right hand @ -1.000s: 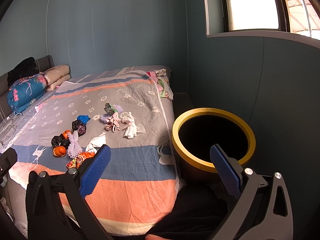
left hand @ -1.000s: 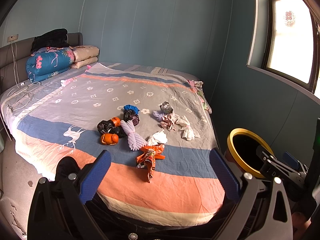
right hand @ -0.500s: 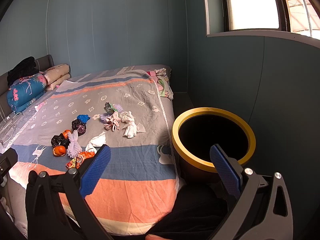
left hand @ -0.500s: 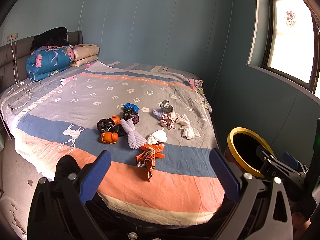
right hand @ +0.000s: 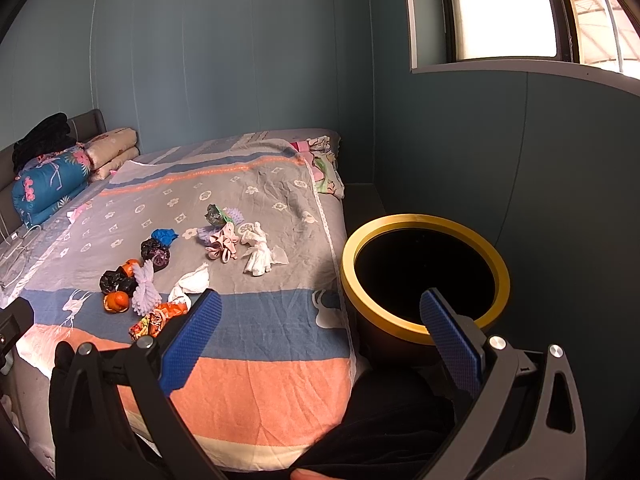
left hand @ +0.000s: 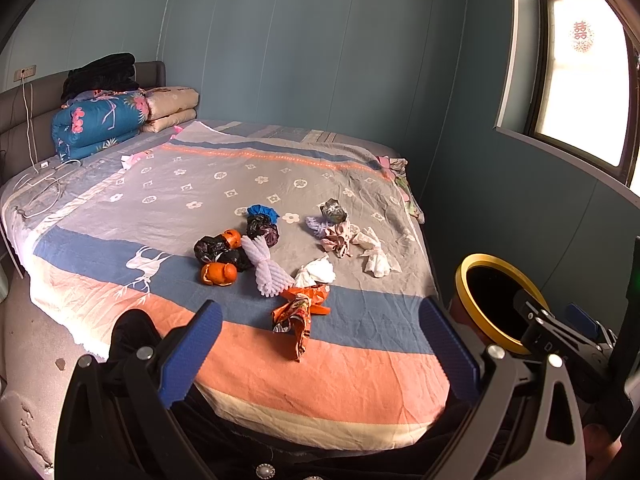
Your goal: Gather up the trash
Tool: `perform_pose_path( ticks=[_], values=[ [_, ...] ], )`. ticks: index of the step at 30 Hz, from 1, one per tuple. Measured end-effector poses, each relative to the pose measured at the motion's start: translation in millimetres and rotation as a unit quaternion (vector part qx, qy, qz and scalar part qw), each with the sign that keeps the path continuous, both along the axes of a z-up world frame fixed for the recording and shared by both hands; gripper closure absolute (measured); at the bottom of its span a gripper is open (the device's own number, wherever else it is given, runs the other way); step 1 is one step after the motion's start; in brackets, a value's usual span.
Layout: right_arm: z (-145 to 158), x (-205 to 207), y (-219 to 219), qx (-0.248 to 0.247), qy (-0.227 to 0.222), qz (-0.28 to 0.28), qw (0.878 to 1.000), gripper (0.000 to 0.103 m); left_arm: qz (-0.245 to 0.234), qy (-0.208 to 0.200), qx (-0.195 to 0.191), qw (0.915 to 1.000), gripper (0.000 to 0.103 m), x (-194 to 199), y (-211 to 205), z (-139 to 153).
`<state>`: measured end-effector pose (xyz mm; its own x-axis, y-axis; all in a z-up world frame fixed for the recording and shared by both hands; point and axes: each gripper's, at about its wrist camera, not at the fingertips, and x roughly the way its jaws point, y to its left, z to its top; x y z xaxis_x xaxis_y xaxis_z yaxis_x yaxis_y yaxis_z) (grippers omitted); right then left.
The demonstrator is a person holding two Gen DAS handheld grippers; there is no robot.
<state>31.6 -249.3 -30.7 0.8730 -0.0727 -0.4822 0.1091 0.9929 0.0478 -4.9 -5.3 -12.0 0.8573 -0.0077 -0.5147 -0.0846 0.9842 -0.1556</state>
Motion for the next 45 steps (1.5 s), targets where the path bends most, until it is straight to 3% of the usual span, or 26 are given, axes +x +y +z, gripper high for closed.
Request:
perform_pose_path(
  ticks=[11,15,18,22,26,32,38,45],
  values=[
    [-10.5,13.9,-1.0,-0.014,0.016,-0.02,1.0,0.007,0.031,0.027,-0.022,0.9989,0.008,18.0,24.3,-8.3],
    [-19.4,25.7,13.3,-0.041,0.032,0.02,0.998,0.007,0.059,0.054,-0.018,0.9966,0.008,36.8,46.6,-19.7],
    [-28.9,35.8,24.5,-0.022,0.049,0.071,0.996,0.007,0.075,0.08,-0.014,0.9939,0.008,52.1,66.0,-30.6],
    [-47.6,53.6,42.1,-0.006,0.093,0.142,0.985,0.007,0.078,0.1,-0.015,0.9918,0.008,73.5,94.6,-50.2],
    [-69.8,71.8,66.3,0.005,0.139,0.212,0.967,0.007,0.107,0.125,0.026,0.986,0.008,100.2,116.9,-71.1],
    [-86.9,98.5,103.2,0.032,0.172,0.285,0.942,0.007,0.115,0.173,0.036,0.9776,0.008,143.7,153.2,-104.5],
    [-90.3,119.3,133.5,0.046,0.176,0.318,0.931,0.007,0.107,0.211,0.007,0.9715,0.008,185.2,180.0,-133.2],
    [-96.1,130.8,164.9,0.023,0.179,0.339,0.923,0.007,0.068,0.197,0.005,0.9779,0.008,212.2,179.5,-142.0]
  ],
)
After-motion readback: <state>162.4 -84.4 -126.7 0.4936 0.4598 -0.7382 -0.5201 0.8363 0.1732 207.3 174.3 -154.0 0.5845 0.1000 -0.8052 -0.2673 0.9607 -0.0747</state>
